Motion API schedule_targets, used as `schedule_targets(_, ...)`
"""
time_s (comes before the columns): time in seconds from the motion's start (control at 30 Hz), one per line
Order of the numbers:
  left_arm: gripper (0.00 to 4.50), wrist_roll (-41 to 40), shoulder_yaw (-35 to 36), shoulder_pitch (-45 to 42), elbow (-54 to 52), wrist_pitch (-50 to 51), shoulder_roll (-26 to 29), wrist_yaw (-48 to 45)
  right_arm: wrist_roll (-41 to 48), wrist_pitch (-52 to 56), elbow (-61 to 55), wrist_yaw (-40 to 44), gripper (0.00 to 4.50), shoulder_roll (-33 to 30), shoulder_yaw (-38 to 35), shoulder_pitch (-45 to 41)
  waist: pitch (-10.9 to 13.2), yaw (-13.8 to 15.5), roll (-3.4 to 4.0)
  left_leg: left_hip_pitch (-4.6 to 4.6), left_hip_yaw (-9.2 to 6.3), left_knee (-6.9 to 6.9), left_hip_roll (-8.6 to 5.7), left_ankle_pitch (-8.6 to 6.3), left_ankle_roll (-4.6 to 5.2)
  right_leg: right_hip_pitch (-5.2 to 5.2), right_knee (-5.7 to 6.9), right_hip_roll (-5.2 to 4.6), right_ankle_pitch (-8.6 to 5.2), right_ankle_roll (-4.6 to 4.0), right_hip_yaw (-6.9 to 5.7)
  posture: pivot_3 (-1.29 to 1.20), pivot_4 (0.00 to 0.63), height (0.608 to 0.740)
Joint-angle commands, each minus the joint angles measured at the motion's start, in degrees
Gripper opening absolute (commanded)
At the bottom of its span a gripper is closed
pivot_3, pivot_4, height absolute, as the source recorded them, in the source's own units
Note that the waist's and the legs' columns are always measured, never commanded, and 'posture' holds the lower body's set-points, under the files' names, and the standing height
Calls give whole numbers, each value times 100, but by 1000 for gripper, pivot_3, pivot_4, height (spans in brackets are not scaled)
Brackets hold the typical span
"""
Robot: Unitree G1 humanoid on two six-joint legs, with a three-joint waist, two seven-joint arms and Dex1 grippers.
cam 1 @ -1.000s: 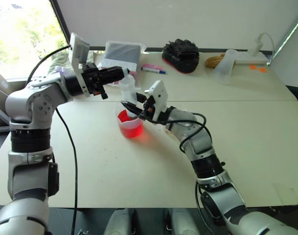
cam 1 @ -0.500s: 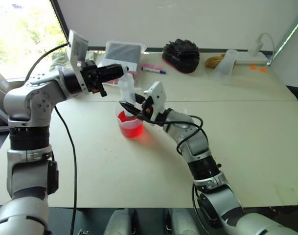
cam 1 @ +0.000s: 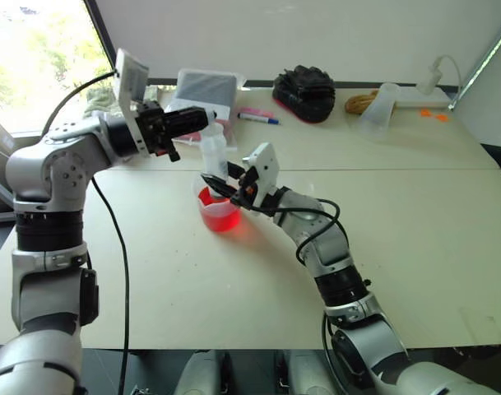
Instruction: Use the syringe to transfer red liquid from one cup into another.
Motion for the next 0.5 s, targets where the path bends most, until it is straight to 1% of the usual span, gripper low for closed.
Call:
schedule_targets(0.03, 27, -131, 328, -449, -118, -155, 76, 109, -51, 63, 86, 163, 1445, 128, 398, 93, 0, 0, 0, 0, 0, 0, 0, 0, 0, 0, 0, 0, 0, 0, 0, 0, 150, 740)
schedule_targets(0.5, 27, -149, 255, -351, -233, -19, 150, 36, -95, -14, 142, 179, 1445, 181, 394, 54, 0, -1, 0, 0, 0, 0, 0, 0, 0, 0, 0, 0, 0, 0, 0, 0, 150, 740)
